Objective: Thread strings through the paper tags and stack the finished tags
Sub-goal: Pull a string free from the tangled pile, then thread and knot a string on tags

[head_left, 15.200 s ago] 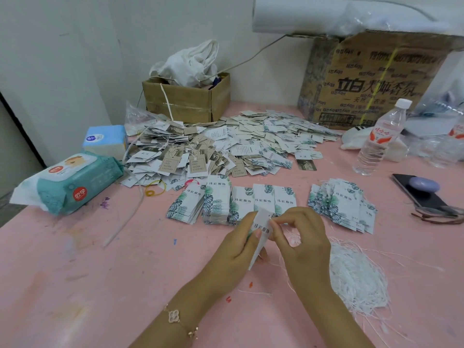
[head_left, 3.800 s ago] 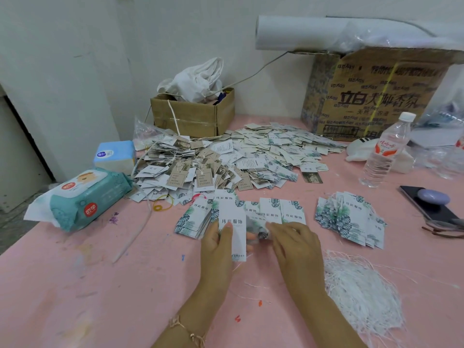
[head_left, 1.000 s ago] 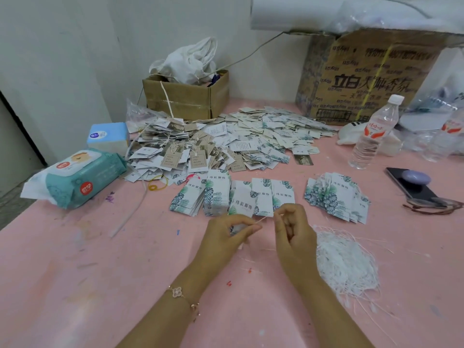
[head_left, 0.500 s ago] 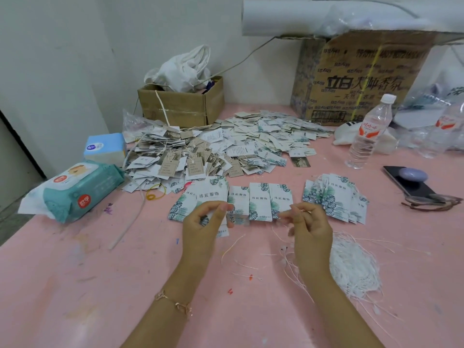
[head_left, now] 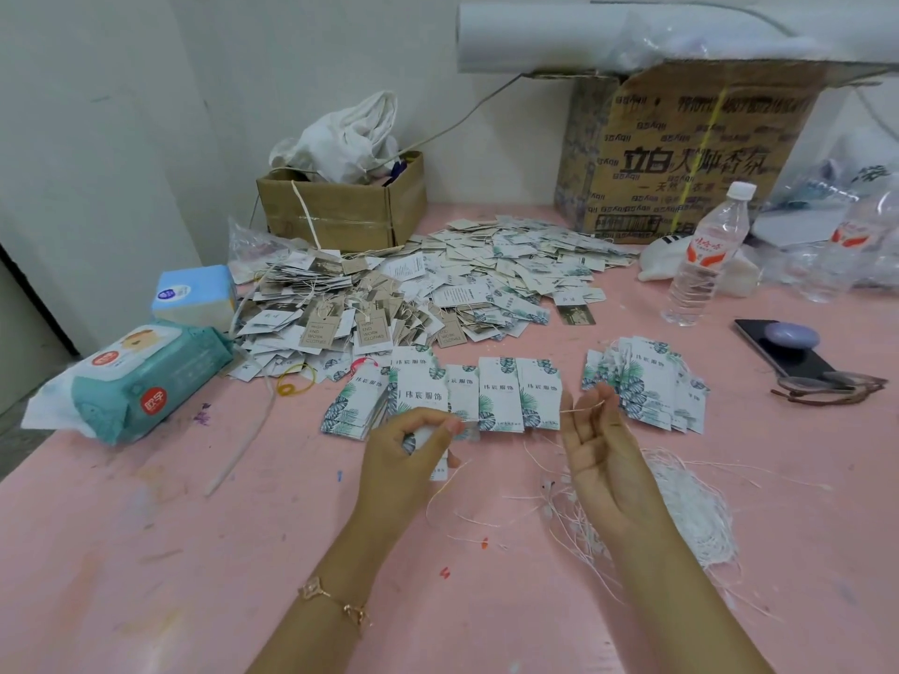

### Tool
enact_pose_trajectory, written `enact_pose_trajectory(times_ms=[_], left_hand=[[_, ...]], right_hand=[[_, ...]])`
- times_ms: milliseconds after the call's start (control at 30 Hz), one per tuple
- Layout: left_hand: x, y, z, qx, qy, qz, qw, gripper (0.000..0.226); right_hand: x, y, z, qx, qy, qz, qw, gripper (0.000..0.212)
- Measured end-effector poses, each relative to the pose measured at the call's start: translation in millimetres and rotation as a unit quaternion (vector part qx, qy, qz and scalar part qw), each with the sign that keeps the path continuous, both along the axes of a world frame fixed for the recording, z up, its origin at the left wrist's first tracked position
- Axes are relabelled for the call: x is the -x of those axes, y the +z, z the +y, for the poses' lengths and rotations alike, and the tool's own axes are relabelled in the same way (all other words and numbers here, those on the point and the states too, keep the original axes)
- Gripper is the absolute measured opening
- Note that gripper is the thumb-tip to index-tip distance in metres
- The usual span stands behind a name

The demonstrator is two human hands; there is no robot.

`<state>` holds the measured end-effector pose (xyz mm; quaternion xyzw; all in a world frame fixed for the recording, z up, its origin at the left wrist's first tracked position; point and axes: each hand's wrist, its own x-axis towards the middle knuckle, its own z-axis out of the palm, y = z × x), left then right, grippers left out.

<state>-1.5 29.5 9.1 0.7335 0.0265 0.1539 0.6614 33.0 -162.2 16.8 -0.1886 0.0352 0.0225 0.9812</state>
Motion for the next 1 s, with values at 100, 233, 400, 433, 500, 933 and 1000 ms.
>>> enact_pose_trajectory(times_ms=[100,233,400,433,500,933,1000], left_hand=[[2.1,0.7,-1.6,0.001,-0.015,-0.004,1.000,0.011],[4.6,3.1,-1.1,0.005,-0.044,-0.041,0.998,0.022],[5.3,-0.5,-7.5,0.091,-0.144,-0.003,0.985,0.065],[5.6,-2.7,-8.5,0.094,-0.162,0.017,0.982,0.071],[5.9,-6.1,-9.8,0.072,-0.191,0.046,0.978,0.067],[3.7,-13.2,-15.4,0.043,-0.235,0.071,0.968,0.032],[3.7,-10.9,-16.6,0.065,-0.250,0.076,0.963,0.043]], right_hand=[[0.0,-0.6,0.3,-0.024,0.010,0.015,1.000,0.027],[-3.4,-1.9,-1.4,-0.032,-0.020,0.043,0.998,0.022],[-6.7,-11.8,-6.7,0.140,-0.036,0.026,0.989,0.023],[-4.9,-13.4,-5.8,0.248,-0.049,0.000,0.968,0.025],[-1.7,-17.3,-1.2,0.473,-0.091,-0.057,0.874,0.029],[13.4,-24.5,12.1,0.743,-0.170,-0.255,0.596,0.044],[14.0,-24.5,14.4,0.761,-0.165,-0.260,0.572,0.046]])
